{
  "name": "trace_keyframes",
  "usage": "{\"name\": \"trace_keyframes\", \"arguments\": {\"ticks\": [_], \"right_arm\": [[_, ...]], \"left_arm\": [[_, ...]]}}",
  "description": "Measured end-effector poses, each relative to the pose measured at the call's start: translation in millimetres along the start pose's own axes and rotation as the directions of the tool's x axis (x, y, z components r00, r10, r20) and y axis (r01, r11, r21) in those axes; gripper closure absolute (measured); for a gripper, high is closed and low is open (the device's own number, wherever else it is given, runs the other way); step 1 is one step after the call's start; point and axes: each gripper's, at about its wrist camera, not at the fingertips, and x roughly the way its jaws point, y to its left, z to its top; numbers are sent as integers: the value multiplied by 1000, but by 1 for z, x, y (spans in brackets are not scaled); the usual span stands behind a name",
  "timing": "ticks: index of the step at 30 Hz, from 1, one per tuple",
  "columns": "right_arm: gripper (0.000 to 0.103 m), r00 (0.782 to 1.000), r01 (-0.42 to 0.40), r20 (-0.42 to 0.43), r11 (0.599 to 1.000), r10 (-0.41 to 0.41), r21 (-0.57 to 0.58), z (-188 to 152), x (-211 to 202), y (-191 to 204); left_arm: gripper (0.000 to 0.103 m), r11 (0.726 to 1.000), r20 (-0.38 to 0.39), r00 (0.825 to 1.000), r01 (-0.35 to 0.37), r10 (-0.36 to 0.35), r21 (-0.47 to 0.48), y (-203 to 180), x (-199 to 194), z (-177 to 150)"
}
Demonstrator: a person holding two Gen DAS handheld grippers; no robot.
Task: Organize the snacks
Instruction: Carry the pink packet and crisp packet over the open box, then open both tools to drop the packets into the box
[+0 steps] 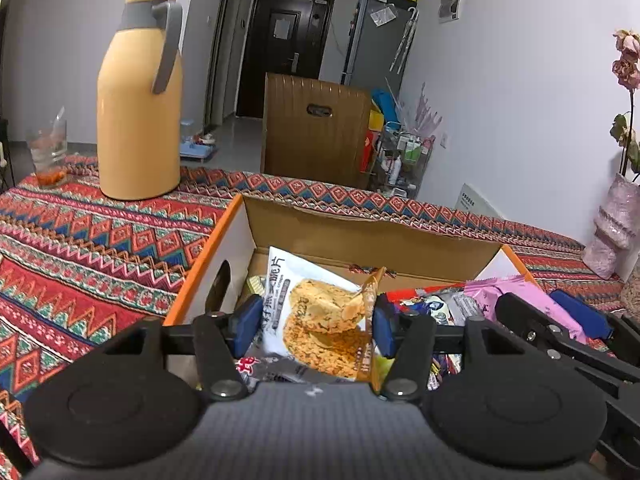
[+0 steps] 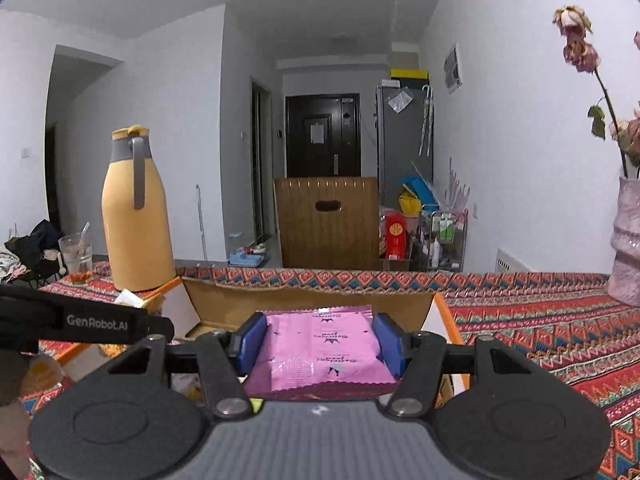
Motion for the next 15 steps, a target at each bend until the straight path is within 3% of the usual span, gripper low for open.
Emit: {"name": "trace_keyframes", "arguments": {"ticks": [1,3,4,5,7,15], "right_arm": [[44,1000,0,-7,1000,0,0,-1,2,0],[43,1000,3,-24,1000,-3,8,-3,4,-2],[33,1000,8,-30,1000,-8,15,-3,5,-4],[16,999,12,-45,1000,-11,24,-3,6,-6],[1,998,15,-53,999,-12,48,-5,5,-12],[0,997,34,-65,996,-29,79,-5,7,-19]], "left_arm": [[36,1000,2,1000,6,-6,-6,2,0,-1],[15,1000,10,1000,3,-3,-24,7,-2,-1],[10,1000,18,1000,-2,2,-31,9,-3,0],[1,999,26,1000,-10,11,-38,10,-5,0],[0,998,33,999,-17,19,-52,13,-8,1],[0,998,30,999,-26,28,-57,14,-8,1]]}}
